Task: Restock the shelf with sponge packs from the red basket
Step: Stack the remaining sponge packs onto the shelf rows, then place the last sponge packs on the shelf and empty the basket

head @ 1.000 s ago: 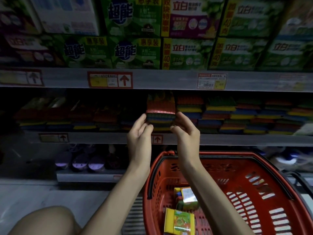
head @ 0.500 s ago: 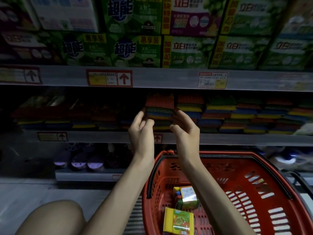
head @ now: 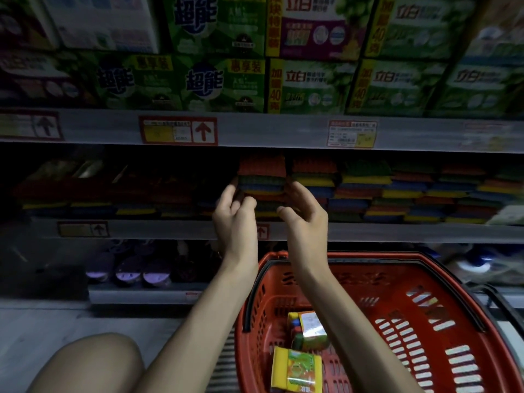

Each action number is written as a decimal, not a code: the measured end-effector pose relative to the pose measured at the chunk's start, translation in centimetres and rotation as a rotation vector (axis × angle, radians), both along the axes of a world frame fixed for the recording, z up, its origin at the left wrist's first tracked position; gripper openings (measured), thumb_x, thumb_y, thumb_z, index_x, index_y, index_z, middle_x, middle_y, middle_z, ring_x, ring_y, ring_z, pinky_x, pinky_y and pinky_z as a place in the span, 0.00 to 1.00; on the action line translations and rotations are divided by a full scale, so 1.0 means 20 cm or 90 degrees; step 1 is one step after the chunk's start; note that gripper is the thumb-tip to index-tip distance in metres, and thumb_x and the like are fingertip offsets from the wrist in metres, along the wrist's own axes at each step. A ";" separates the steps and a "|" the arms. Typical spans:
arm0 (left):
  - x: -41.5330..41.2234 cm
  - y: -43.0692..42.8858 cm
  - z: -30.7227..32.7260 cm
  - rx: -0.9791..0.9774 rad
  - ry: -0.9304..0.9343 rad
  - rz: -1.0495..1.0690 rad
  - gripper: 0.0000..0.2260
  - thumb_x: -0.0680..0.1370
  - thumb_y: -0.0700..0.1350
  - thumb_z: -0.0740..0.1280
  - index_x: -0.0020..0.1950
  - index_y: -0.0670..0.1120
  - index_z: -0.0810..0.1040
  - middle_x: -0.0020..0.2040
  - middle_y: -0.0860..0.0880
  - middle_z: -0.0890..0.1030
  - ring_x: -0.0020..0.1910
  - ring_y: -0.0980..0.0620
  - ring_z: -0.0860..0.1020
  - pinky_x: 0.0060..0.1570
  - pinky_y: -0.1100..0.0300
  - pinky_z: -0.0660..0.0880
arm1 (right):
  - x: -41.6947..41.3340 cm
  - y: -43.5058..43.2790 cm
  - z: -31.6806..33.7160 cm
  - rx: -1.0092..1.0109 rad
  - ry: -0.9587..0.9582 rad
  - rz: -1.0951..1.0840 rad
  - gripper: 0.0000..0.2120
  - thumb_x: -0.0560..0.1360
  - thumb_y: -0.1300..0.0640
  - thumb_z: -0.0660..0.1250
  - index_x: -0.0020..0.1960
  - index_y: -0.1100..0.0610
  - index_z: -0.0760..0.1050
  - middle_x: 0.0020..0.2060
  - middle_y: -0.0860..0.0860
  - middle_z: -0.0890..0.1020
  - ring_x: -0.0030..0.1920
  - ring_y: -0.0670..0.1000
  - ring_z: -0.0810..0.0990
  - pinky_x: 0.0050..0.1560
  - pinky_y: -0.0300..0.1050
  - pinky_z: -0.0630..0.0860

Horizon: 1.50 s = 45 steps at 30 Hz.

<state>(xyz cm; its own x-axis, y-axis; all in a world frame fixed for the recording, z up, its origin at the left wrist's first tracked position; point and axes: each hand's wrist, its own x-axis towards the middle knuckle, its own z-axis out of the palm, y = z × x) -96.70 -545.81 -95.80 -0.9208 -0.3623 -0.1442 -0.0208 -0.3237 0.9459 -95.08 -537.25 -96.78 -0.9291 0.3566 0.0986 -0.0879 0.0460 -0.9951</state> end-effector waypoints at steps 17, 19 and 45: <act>-0.02 -0.03 -0.02 -0.068 -0.030 -0.014 0.21 0.80 0.35 0.65 0.73 0.43 0.75 0.47 0.61 0.81 0.47 0.66 0.80 0.65 0.54 0.77 | 0.01 -0.02 0.02 0.013 -0.023 -0.006 0.27 0.79 0.64 0.66 0.77 0.51 0.70 0.71 0.45 0.76 0.71 0.43 0.73 0.69 0.40 0.71; -0.03 -0.04 -0.02 -0.067 -0.029 -0.018 0.21 0.80 0.36 0.66 0.73 0.44 0.75 0.47 0.61 0.81 0.50 0.63 0.80 0.66 0.52 0.76 | 0.01 -0.02 0.02 0.012 -0.026 -0.008 0.27 0.79 0.64 0.66 0.76 0.51 0.70 0.70 0.45 0.76 0.70 0.43 0.73 0.70 0.41 0.72; -0.04 -0.07 -0.06 -0.173 0.029 -0.047 0.23 0.79 0.38 0.68 0.74 0.45 0.74 0.48 0.59 0.82 0.56 0.55 0.82 0.55 0.63 0.74 | 0.03 0.04 0.05 0.053 -0.022 -0.010 0.24 0.78 0.64 0.66 0.73 0.52 0.72 0.66 0.46 0.78 0.66 0.44 0.75 0.67 0.43 0.74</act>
